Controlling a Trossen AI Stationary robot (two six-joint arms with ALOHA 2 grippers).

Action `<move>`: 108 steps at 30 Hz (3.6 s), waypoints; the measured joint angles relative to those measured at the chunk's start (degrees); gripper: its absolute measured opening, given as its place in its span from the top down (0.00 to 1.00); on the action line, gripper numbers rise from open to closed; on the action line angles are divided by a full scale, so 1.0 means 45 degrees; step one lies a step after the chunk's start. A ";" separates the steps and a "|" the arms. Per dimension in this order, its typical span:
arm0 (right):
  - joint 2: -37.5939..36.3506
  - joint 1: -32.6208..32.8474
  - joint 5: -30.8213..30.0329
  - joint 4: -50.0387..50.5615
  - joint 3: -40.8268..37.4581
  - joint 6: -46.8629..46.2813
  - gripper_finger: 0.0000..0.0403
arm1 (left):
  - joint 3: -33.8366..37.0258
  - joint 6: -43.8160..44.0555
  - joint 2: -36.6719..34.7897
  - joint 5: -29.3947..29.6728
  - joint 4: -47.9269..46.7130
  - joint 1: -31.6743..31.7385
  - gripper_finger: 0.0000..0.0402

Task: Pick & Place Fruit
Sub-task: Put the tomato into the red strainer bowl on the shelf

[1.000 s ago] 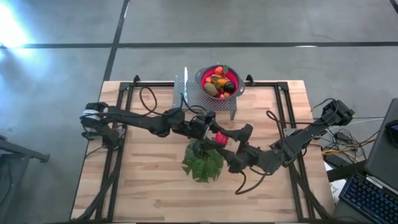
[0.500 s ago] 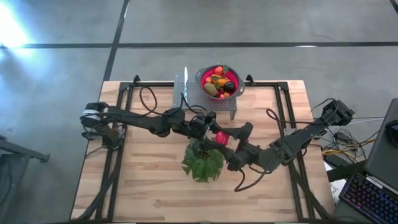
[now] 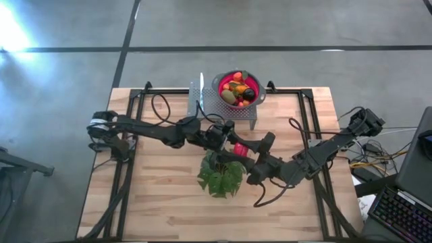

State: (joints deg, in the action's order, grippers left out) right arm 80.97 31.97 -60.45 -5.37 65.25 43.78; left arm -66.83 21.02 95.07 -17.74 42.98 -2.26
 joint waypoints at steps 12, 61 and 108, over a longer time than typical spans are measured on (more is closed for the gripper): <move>0.0000 0.0000 -0.0010 0.0005 0.0000 0.0041 0.30 | 0.0005 0.0024 0.0000 0.0005 -0.0060 -0.0005 0.32; -0.1967 -0.4601 0.1714 0.0937 0.0000 -0.1093 0.31 | 0.0146 -0.4561 -0.4094 0.5527 -0.9633 0.0146 0.02; 0.3840 -1.3512 1.1778 1.1232 0.6489 -0.7842 0.29 | 0.5606 -0.6100 -0.7043 0.6929 -0.5717 -0.1432 0.02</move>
State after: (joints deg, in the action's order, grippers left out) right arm 98.25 -28.84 -7.44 45.18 94.45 8.49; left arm -41.60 -6.43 63.37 13.44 17.26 -8.71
